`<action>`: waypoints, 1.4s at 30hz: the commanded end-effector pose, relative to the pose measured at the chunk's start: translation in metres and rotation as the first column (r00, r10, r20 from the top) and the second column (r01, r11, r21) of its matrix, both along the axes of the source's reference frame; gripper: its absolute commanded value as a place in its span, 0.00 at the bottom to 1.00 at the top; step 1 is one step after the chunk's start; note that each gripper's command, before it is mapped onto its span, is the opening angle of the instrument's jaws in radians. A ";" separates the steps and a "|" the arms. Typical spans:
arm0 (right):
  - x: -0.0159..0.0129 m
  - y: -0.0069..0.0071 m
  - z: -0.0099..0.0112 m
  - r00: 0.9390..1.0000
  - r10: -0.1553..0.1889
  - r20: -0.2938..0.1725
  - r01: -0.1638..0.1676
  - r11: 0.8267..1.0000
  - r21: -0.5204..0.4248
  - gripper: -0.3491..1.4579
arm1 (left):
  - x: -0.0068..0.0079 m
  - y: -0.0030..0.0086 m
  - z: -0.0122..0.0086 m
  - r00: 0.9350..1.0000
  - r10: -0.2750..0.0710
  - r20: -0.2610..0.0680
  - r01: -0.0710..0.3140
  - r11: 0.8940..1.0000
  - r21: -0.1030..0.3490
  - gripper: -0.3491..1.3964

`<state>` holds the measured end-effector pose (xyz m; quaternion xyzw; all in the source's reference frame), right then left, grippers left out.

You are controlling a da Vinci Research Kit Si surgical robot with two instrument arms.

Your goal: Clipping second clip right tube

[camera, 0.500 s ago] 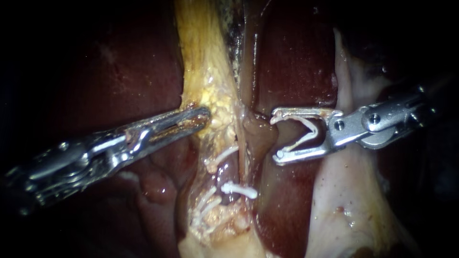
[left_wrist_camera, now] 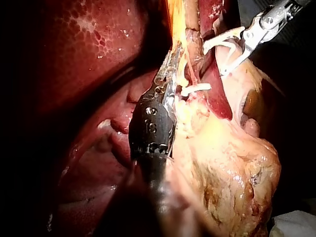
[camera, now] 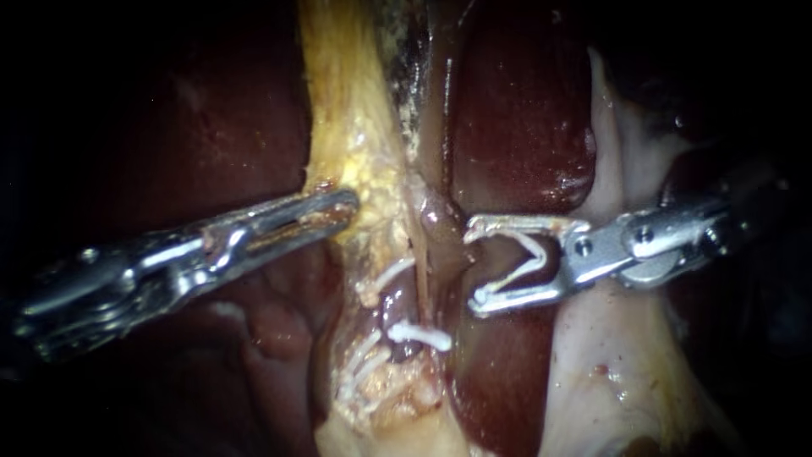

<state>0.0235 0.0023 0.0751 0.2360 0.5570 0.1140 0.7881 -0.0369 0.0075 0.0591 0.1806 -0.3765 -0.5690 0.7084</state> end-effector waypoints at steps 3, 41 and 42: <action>0.0010 -0.0008 0.0016 1.000 0.000 0.021 -0.001 0.999 0.051 0.52 | 0.0010 0.0002 -0.0020 1.000 -0.019 0.008 0.019 1.000 -0.012 0.00; 0.0067 -0.0016 0.0040 0.997 0.031 0.073 -0.058 0.911 0.408 0.00 | 0.0001 -0.0013 -0.0059 0.999 -0.031 0.022 0.032 0.999 -0.030 0.00; 0.0066 -0.0016 0.0040 0.997 0.029 0.076 -0.058 0.911 0.408 0.00 | 0.0001 -0.0013 -0.0059 0.999 -0.031 0.022 0.032 0.999 -0.030 0.00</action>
